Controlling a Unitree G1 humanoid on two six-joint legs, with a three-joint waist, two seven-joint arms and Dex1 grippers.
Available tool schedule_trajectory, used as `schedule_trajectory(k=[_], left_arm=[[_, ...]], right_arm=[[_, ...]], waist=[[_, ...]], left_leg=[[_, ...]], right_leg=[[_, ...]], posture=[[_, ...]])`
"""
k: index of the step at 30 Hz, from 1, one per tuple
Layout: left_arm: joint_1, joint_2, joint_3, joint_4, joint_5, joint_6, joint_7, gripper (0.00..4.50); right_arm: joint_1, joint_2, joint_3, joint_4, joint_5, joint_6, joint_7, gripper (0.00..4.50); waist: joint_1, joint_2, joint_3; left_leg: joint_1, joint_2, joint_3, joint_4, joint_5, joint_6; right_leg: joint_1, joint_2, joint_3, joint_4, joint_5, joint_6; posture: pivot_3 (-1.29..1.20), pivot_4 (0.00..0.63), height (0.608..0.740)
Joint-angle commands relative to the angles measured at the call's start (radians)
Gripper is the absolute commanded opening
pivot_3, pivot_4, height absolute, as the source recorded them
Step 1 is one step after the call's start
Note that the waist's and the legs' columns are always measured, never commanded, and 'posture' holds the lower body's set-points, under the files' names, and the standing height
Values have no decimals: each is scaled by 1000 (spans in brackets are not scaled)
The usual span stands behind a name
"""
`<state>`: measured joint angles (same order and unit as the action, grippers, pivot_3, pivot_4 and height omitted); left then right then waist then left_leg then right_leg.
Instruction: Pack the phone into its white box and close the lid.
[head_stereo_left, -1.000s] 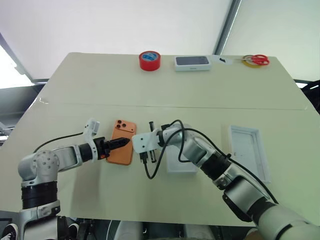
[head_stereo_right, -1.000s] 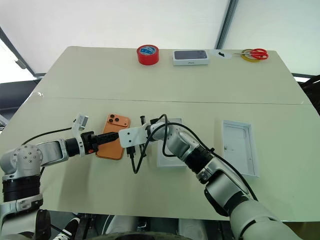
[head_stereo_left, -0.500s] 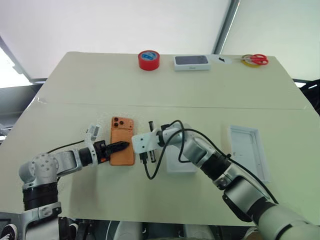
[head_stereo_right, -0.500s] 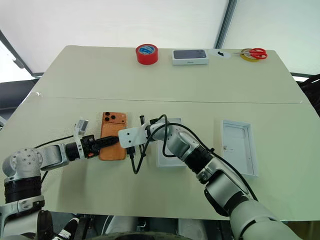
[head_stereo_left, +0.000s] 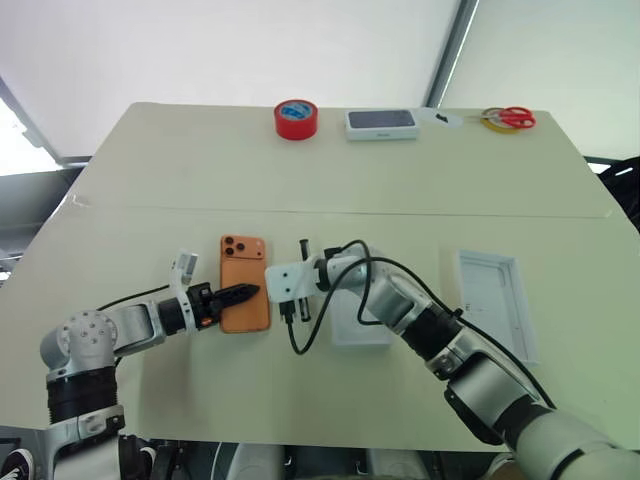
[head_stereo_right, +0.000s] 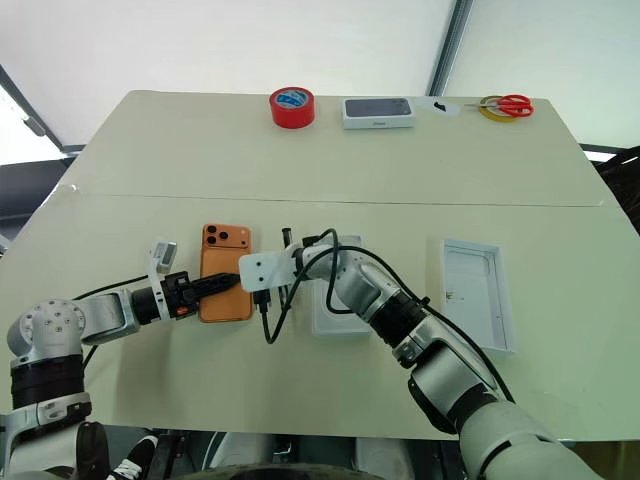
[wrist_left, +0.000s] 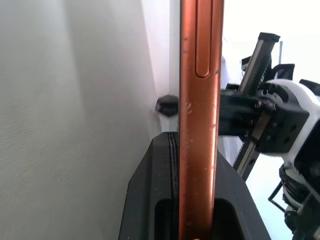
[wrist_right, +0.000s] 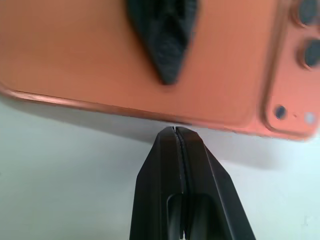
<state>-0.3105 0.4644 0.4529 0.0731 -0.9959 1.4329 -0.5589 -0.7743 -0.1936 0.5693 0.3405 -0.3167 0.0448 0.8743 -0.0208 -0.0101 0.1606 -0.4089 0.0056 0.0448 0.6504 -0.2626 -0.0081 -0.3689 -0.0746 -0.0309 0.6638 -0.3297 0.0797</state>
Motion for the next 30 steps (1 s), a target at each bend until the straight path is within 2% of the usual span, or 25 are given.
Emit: schedule_trajectory(k=[1, 4, 8, 12, 17, 23, 28, 30], left_arm=[[-6, -17, 67, -13, -78, 25, 0, 30], [2, -26, 80, -46, -106, 25, -1, 0], [36, -37, 58, -152, -120, -46, -28, 0], [45, -51, 60, -191, -176, -66, -41, 0], [23, -39, 51, -165, -203, -62, -12, 0], [-5, -46, 33, -160, -268, -39, 23, 0], [-16, -43, 9, -151, -267, -53, 41, 0], [-21, -39, 5, -150, -276, -49, 51, 0]], right_arm=[[-7, 21, -126, -61, 151, 52, 41, 0], [28, -6, -206, -205, 346, 202, 185, 832], [157, -195, -257, -430, 472, 206, 353, 2775], [337, -431, -301, -460, 469, 16, 461, 2775], [471, -538, -368, -547, 542, -13, 486, 2775], [536, -539, -367, -619, 560, -13, 436, 2775], [566, -548, -335, -598, 502, -68, 416, 2775], [558, -549, -319, -566, 456, -97, 399, 2248]], waist=[[0, 0, 0], [1, -2, 1], [6, -2, 1], [10, -3, 2], [-2, -3, 4], [8, -4, 4], [13, -5, 4], [10, -5, 5]], left_leg=[[0, 0, 0, 0, 0, 0], [-1, 0, 0, -1, 0, 0], [-1, 0, 0, -1, -1, 2], [-1, -1, 0, -1, -4, 6], [0, 2, 0, -3, -3, 6], [0, 5, 0, -2, -2, 4], [0, 5, 0, -1, -2, 4], [0, 5, 0, -1, -2, 3]], right_leg=[[0, 0, 0, 0, 0, 0], [0, 0, 0, 0, 0, 0], [0, 0, 0, -2, 0, 0], [4, -2, 0, -7, 0, 0], [3, 0, 0, -8, 0, 0], [4, 3, -1, -9, 0, 0], [5, 3, -1, -9, 0, 0], [5, 3, -1, -10, 0, 0]], posture=[[0, 150, 740], [0, 150, 740], [0, 150, 740], [0, 150, 740], [0, 150, 740], [0, 150, 740], [0, 150, 740], [0, 150, 740]])
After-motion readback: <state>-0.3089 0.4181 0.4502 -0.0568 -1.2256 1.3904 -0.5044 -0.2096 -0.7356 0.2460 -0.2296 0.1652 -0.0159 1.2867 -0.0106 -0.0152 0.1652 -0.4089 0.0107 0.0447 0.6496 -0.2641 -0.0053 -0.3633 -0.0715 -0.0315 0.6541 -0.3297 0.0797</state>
